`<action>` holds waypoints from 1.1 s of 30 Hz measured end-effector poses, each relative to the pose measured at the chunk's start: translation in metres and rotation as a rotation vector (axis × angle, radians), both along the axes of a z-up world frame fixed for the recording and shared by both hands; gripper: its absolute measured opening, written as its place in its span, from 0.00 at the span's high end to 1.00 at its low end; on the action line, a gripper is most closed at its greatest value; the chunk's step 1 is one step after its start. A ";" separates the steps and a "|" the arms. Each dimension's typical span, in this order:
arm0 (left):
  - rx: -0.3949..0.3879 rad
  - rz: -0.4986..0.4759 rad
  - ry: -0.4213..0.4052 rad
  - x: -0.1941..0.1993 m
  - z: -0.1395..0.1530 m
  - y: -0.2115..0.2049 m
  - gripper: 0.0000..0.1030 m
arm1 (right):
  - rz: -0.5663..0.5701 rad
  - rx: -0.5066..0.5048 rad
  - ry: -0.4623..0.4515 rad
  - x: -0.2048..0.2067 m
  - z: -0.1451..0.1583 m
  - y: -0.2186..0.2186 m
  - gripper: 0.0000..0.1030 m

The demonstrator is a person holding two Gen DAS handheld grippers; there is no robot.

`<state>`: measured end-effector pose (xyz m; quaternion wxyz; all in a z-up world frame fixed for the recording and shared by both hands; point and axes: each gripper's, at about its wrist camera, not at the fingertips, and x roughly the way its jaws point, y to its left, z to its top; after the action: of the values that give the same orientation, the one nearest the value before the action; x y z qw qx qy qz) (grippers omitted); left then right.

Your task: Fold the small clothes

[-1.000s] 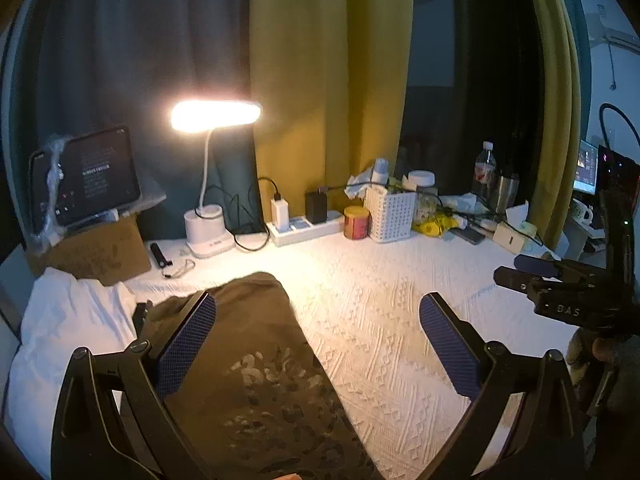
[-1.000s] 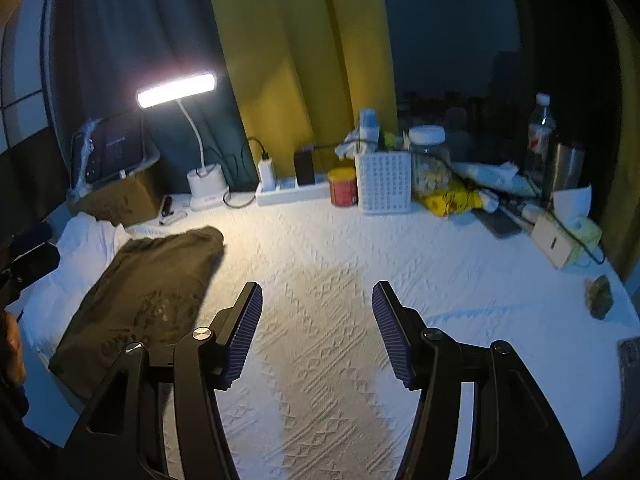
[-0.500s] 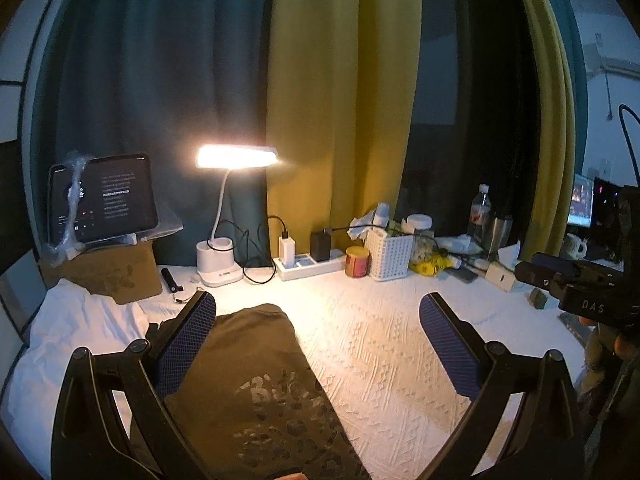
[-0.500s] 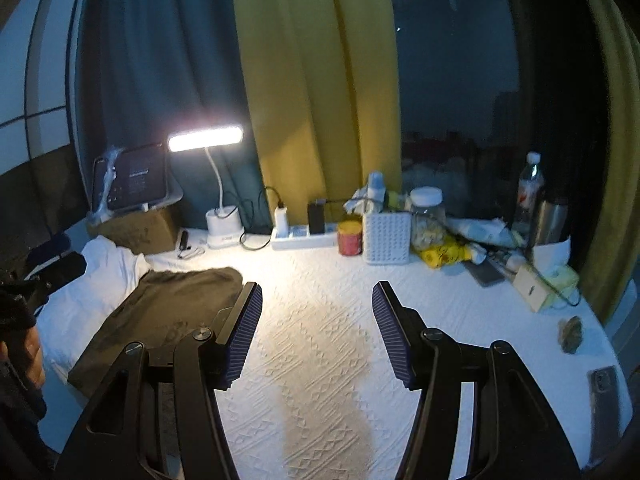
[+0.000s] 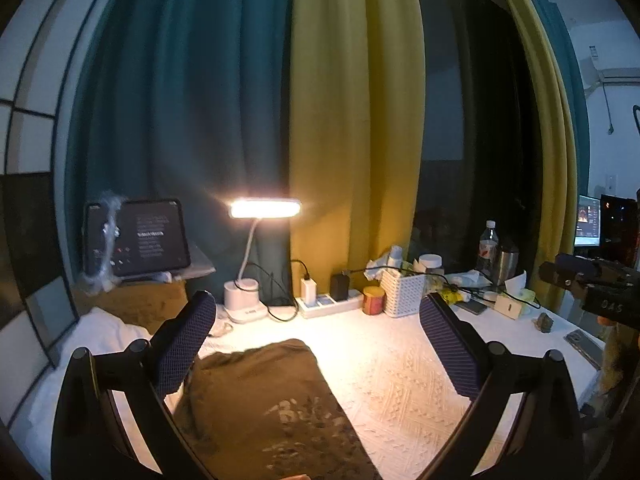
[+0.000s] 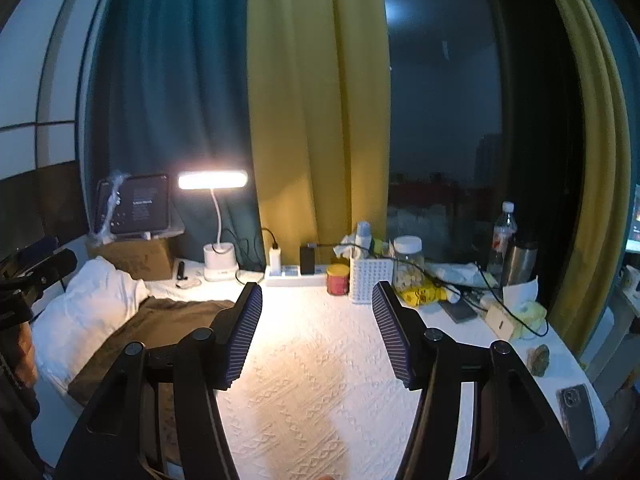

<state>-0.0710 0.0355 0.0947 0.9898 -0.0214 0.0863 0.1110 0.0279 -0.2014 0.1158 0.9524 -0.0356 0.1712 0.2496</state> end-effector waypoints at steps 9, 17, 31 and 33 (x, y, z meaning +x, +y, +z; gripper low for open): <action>0.007 0.021 -0.025 -0.015 -0.004 0.007 0.02 | -0.016 0.020 -0.090 -0.027 0.010 -0.002 0.41; 0.031 0.052 0.002 -0.015 -0.011 0.017 0.02 | -0.028 0.037 -0.108 -0.035 0.004 0.000 0.41; -0.007 0.064 0.036 -0.005 -0.024 0.033 0.02 | -0.001 -0.015 -0.066 -0.021 -0.010 0.029 0.41; -0.011 0.060 0.037 -0.004 -0.025 0.033 0.02 | -0.004 -0.018 -0.063 -0.020 -0.011 0.029 0.41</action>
<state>-0.0747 0.0688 0.0698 0.9842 -0.0275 0.1046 0.1405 0.0075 -0.1727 0.1046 0.9575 -0.0516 0.1436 0.2447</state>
